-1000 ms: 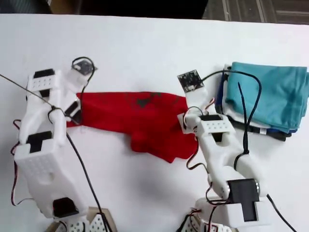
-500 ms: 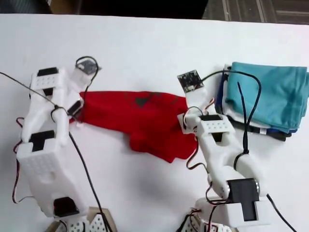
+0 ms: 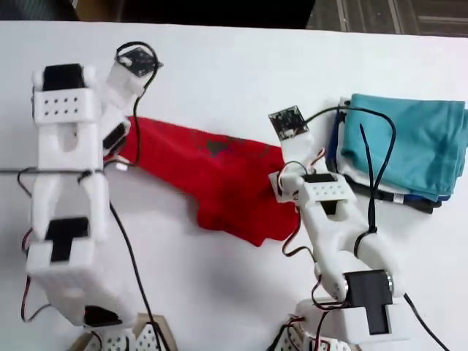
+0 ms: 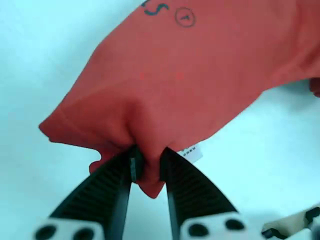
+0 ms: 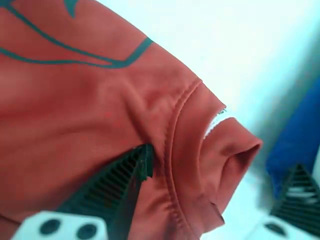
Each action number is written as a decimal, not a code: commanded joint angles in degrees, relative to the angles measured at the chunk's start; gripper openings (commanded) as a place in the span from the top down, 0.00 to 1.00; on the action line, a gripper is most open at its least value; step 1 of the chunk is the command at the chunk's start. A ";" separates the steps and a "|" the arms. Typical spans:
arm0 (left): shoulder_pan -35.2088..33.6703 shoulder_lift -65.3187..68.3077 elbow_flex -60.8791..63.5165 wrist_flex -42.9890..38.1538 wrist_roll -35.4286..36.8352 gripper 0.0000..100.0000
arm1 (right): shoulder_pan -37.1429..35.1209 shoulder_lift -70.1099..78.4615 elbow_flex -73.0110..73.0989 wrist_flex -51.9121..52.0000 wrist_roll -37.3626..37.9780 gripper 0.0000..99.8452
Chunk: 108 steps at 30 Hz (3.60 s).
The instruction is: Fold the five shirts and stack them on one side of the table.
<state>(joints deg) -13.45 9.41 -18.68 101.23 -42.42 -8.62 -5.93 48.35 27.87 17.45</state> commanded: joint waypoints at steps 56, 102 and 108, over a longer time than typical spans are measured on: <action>4.84 -19.87 61.41 -37.19 -11.96 0.83 | 0.13 0.31 -2.99 0.84 0.44 0.60; -16.35 -4.48 47.60 -45.80 -16.88 0.77 | 0.13 0.75 -3.25 0.84 0.44 0.60; -16.35 -3.16 42.68 -43.52 -16.88 0.88 | 0.13 0.84 -3.25 0.66 0.44 0.60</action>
<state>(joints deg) -29.27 6.15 27.82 56.84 -59.30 -8.53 -5.23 47.30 29.27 17.45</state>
